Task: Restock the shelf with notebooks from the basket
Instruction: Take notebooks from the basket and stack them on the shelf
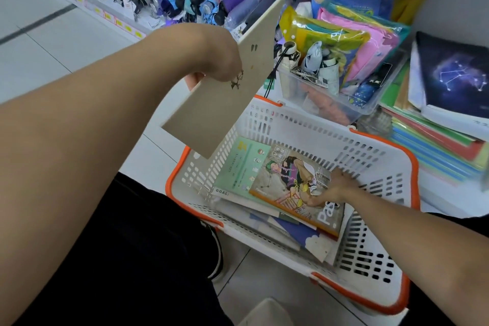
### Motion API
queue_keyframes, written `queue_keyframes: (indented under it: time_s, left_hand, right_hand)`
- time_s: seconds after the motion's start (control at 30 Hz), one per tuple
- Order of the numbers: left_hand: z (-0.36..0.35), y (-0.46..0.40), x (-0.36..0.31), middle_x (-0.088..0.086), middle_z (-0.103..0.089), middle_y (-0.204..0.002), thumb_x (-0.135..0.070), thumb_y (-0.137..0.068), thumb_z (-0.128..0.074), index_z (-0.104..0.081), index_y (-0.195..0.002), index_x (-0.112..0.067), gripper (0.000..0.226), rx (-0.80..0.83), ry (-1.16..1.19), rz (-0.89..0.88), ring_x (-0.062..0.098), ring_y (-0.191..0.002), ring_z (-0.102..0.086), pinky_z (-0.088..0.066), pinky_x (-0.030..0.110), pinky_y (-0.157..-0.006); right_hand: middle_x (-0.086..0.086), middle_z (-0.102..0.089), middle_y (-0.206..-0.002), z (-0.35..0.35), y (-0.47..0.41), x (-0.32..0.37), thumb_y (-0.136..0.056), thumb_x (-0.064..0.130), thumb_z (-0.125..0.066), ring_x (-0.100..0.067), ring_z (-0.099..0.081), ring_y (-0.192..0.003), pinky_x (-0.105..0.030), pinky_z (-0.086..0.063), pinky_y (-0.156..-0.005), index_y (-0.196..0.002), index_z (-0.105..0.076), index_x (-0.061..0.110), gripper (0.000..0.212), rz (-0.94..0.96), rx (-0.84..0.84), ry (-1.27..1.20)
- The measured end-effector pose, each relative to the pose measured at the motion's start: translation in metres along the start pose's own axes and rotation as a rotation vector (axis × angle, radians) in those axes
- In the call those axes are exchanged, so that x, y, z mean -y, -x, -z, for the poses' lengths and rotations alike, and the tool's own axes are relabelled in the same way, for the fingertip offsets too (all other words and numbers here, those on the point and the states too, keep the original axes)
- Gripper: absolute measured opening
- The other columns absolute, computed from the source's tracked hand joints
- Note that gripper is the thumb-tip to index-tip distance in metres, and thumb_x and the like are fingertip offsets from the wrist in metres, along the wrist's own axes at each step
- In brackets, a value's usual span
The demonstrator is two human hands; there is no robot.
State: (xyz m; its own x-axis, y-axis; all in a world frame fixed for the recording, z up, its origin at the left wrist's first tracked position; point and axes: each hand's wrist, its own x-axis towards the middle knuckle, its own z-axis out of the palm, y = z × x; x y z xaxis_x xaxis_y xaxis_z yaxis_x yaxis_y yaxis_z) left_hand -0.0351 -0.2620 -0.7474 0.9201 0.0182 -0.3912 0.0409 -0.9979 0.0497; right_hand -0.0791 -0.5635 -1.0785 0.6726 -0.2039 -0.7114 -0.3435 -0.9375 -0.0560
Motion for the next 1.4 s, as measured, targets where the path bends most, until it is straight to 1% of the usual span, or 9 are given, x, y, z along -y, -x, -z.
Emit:
queue_keyframes:
  time_s: [0.23,0.43,0.67,0.9,1.07,1.17,1.23,1.3,1.4]
  left_hand:
    - [-0.002,-0.005,0.004,0.004,-0.066,-0.078,-0.025,-0.097,-0.048,-0.052,-0.077,-0.013,0.024,0.037,-0.01,0.017,0.025,-0.058,-0.07,-0.049,0.028,-0.055]
    - [-0.004,-0.007,0.004,0.002,-0.06,-0.076,-0.027,-0.096,-0.049,-0.055,-0.093,-0.01,0.019,0.013,-0.091,0.011,0.024,-0.062,-0.066,-0.043,0.031,-0.054]
    - [-0.002,-0.011,0.002,0.001,-0.062,-0.077,-0.027,-0.097,-0.048,-0.053,-0.097,-0.011,0.016,0.021,-0.073,0.001,0.023,-0.058,-0.067,-0.045,0.031,-0.057]
    - [0.002,-0.018,0.018,0.006,-0.057,-0.075,-0.022,-0.094,-0.05,-0.057,-0.093,-0.005,0.019,-0.115,-0.063,0.027,0.027,-0.07,-0.061,-0.045,0.03,-0.062]
    - [0.014,-0.02,0.035,0.013,-0.053,-0.079,-0.01,-0.085,-0.049,-0.051,-0.082,-0.003,0.008,-0.397,0.052,0.127,0.031,-0.072,-0.05,-0.04,0.032,-0.063]
    - [0.021,-0.015,0.042,0.012,-0.052,-0.09,-0.011,-0.086,-0.051,-0.056,-0.099,-0.007,0.015,-0.519,0.112,0.198,0.037,-0.085,-0.053,-0.04,0.036,-0.068]
    - [0.023,-0.012,0.048,0.015,-0.059,-0.1,-0.013,-0.086,-0.053,-0.059,-0.11,-0.008,0.025,-0.577,0.122,0.21,0.039,-0.093,-0.056,-0.042,0.038,-0.07]
    - [0.025,-0.012,0.049,0.017,-0.064,-0.107,-0.016,-0.088,-0.055,-0.06,-0.112,-0.008,0.026,-0.504,0.238,0.184,0.038,-0.094,-0.06,-0.049,0.037,-0.071]
    - [0.024,-0.01,0.042,0.01,-0.071,-0.097,-0.022,-0.092,-0.063,-0.061,-0.109,-0.009,0.022,-0.221,0.82,0.119,0.028,-0.082,-0.07,-0.059,0.036,-0.063]
  right_hand:
    - [-0.006,-0.01,-0.167,-0.01,-0.005,0.0,-0.035,0.083,-0.081,-0.026,-0.014,-0.153,-0.045,-0.019,-0.123,-0.159,-0.006,0.02,0.159,0.111,-0.015,0.044]
    - [-0.016,-0.02,-0.161,0.001,-0.006,0.011,-0.035,0.081,-0.082,-0.035,-0.02,-0.148,-0.046,-0.028,-0.119,-0.156,-0.024,0.015,0.149,0.086,-0.003,0.05]
    - [-0.008,-0.055,-0.142,0.003,-0.005,0.035,-0.071,0.049,-0.086,-0.026,-0.054,-0.125,-0.03,-0.045,-0.1,-0.14,-0.053,0.01,0.087,0.28,0.056,-0.041]
    - [-0.006,-0.063,-0.136,0.101,0.023,0.046,-0.082,0.024,-0.078,-0.022,-0.058,-0.125,-0.041,-0.038,-0.114,-0.126,-0.067,0.015,0.046,0.53,0.194,-0.72]
    - [0.007,-0.077,-0.107,0.147,0.054,0.054,-0.075,0.022,-0.073,0.0,-0.072,-0.091,-0.016,-0.056,-0.067,-0.106,-0.075,0.031,0.032,0.572,0.191,-1.093]
    - [0.004,-0.077,-0.105,0.148,0.063,0.051,-0.075,0.023,-0.072,-0.011,-0.074,-0.09,-0.033,-0.056,-0.078,-0.109,-0.071,0.03,0.034,0.549,0.163,-1.231]
    - [-0.001,-0.078,-0.103,0.149,0.071,0.052,-0.078,0.023,-0.071,-0.018,-0.075,-0.088,-0.037,-0.061,-0.07,-0.112,-0.068,0.027,0.034,0.543,0.191,-1.363]
    - [-0.004,-0.078,-0.101,0.151,0.081,0.062,-0.08,0.021,-0.069,-0.019,-0.076,-0.086,-0.035,-0.062,-0.062,-0.109,-0.066,0.024,0.029,0.545,0.232,-1.5]
    - [-0.01,-0.076,-0.109,0.16,0.099,0.092,-0.083,0.019,-0.069,-0.022,-0.075,-0.095,-0.036,-0.062,-0.068,-0.115,-0.067,0.016,0.033,0.624,0.301,-1.562]
